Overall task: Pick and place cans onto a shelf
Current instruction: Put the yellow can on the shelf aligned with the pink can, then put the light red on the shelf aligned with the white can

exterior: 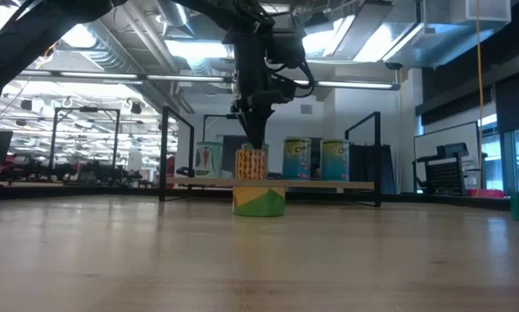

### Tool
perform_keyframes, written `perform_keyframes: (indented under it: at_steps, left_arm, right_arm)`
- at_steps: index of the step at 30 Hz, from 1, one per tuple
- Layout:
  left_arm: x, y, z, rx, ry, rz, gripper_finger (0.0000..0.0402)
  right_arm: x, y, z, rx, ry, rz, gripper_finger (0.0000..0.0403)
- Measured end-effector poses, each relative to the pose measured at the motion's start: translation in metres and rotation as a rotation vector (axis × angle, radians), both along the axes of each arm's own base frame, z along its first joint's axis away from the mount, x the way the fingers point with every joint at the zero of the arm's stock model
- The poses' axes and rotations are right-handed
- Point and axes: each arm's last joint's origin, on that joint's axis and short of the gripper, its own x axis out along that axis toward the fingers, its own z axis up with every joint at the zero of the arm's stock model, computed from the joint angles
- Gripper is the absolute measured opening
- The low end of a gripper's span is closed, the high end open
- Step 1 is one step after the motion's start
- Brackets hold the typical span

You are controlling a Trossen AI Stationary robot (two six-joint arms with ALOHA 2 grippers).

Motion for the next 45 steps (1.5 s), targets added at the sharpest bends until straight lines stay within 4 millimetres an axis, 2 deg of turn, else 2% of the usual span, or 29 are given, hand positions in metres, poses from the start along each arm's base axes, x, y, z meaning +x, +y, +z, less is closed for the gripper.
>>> perform_keyframes:
  at_steps: [4,9,17,19,23,27,31,36,45]
  left_arm:
    - [-0.002,-0.004,0.006,0.002,-0.008,0.014,0.0049]
    - [-0.008,-0.018,0.029,-0.047,-0.044,0.017,0.0045]
    - [-0.035,-0.056,0.102,-0.14,0.006,0.103,0.0044]
    - [-0.036,-0.067,0.119,-0.169,-0.095,0.141,0.0044]
    - [-0.056,-0.091,0.154,-0.354,-0.22,0.227,0.0044]
    - [-0.075,-0.109,0.17,-0.299,-0.267,0.346,0.0044]
    - [-0.095,-0.131,0.188,-0.329,-0.337,0.43,0.0044]
    - [-0.114,-0.156,0.188,-0.33,-0.346,0.528,0.0042]
    - [-0.153,-0.199,0.154,-0.438,-0.175,0.702,0.0027]
  right_arm:
    - [0.0,0.0,-0.001,0.001,0.009,0.0,0.0005]
    - [-0.001,0.0,-0.001,0.002,0.015,0.0,0.0005]
    - [-0.001,0.0,-0.001,0.0,0.014,0.001,0.0005]
    - [-0.001,0.0,-0.001,-0.003,0.015,0.002,0.0005]
    - [-0.001,0.0,-0.001,-0.005,0.015,0.004,0.0005]
    - [-0.001,0.0,-0.001,-0.032,0.021,0.027,0.0005]
    - [-0.001,0.0,-0.001,-0.049,0.026,0.04,0.0006]
    - [-0.002,0.0,-0.002,-0.05,0.039,0.045,0.001]
    - [-0.004,0.0,-0.004,-0.054,0.065,0.054,0.0011]
